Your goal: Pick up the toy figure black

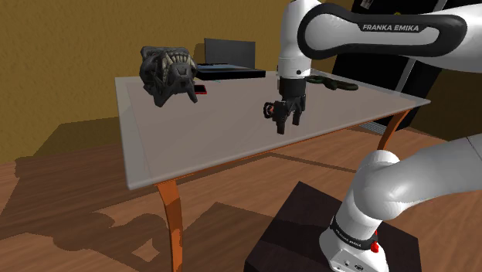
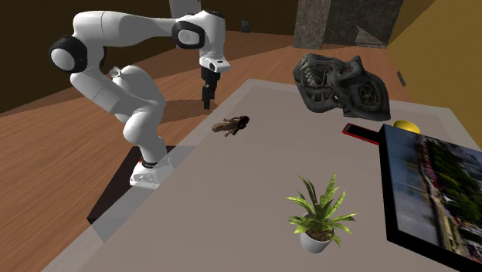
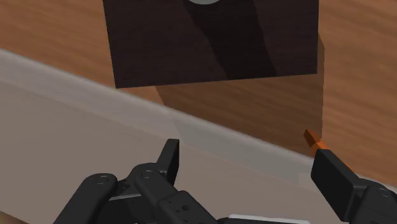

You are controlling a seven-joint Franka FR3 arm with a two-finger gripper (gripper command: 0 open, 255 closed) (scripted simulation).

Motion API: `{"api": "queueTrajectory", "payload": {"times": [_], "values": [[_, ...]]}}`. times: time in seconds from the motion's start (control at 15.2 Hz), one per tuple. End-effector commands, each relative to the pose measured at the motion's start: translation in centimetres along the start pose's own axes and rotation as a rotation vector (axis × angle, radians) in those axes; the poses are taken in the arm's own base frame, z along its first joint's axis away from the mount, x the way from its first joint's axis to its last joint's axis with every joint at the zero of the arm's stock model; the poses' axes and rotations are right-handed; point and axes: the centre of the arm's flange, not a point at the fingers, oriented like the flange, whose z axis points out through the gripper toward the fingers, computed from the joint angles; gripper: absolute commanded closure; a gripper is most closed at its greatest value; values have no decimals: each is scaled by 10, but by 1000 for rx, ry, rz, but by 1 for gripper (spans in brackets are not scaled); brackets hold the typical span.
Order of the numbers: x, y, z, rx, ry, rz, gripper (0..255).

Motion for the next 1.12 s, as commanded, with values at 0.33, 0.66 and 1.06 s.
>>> {"api": "queueTrajectory", "payload": {"times": [0.33,0.66,1.06], "values": [[35,55,-22,6,-33,-143,0],[79,104,-42,12,-66,-287,0],[136,151,-63,18,-102,-446,0]]}}
